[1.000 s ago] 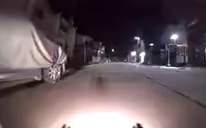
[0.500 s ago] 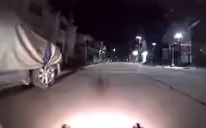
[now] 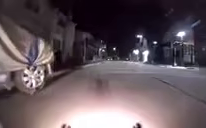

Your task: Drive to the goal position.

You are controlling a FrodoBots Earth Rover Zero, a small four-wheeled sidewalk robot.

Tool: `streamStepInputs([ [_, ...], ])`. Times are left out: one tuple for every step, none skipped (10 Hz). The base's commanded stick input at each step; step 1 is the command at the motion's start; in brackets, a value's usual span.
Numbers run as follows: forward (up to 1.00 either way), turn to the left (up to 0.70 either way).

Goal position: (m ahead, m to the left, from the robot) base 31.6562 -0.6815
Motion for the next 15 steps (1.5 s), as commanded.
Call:
streamStepInputs([
  [0.85,0.0],
  [0.85,0.0],
  [0.85,0.0],
  [0.85,0.0],
  [0.85,0.0],
  [0.85,0.0],
  [0.85,0.0],
  [0.85,0.0],
  [0.85,0.0],
  [0.85,0.0],
  [0.85,0.0],
  [0.85,0.0],
  [0.85,0.0],
  [0.85,0.0],
  [0.85,0.0],
])
